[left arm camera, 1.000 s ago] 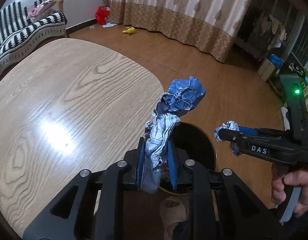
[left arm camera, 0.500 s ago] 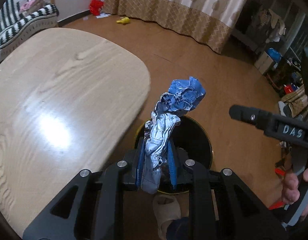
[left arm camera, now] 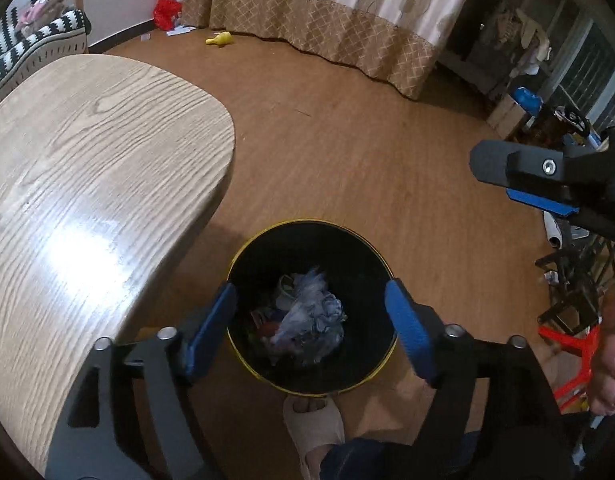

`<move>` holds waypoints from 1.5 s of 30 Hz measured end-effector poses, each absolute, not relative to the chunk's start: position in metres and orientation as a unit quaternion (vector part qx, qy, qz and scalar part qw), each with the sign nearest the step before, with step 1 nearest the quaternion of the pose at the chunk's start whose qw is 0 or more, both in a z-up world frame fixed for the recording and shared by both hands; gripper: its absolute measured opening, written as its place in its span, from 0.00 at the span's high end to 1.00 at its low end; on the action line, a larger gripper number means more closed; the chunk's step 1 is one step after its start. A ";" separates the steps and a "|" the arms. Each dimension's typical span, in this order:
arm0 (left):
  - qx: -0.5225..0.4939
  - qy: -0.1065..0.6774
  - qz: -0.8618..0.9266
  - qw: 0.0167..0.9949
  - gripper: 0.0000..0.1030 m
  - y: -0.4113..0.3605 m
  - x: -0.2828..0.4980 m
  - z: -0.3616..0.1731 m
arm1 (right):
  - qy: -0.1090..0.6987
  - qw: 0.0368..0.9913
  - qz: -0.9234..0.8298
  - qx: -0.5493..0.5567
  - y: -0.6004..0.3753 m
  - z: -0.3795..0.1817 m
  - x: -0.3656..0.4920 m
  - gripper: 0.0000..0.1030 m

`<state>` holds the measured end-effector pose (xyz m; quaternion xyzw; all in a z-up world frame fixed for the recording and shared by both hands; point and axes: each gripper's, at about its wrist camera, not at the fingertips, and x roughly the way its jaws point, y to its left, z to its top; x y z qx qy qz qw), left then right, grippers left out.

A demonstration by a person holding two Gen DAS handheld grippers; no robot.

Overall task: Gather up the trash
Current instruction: 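Swing both open grippers back toward the table, then grasp the silver blister pack with the left gripper while the right grasps the red ribbon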

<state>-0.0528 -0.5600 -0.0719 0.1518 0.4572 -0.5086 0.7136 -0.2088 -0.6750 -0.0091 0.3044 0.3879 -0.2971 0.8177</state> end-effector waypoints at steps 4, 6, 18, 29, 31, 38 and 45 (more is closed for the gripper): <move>0.137 0.447 -0.504 0.726 0.15 -0.537 -0.043 -0.058 | 0.390 0.828 -0.275 0.296 -0.661 -0.001 -0.191 0.23; 0.127 0.440 -0.497 0.737 0.12 -0.512 -0.031 -0.046 | 0.389 0.834 -0.267 0.286 -0.653 0.004 -0.180 0.20; 0.073 0.408 -0.355 0.838 0.07 -0.309 0.067 -0.004 | 0.410 0.882 -0.141 0.183 -0.530 0.020 -0.055 0.14; -0.009 0.424 -0.176 0.889 0.07 -0.093 0.138 -0.013 | 0.449 0.887 -0.003 0.106 -0.359 0.007 0.074 0.14; -0.017 0.423 -0.151 0.893 0.07 -0.062 0.145 -0.014 | 0.456 0.885 0.023 0.086 -0.323 0.000 0.094 0.14; -0.040 0.443 -0.085 0.892 0.07 0.016 0.184 -0.034 | 0.485 0.870 0.080 0.035 -0.239 -0.026 0.137 0.14; 0.018 0.436 -0.063 0.897 0.07 0.045 0.257 -0.040 | 0.503 0.858 0.103 0.015 -0.214 -0.043 0.153 0.14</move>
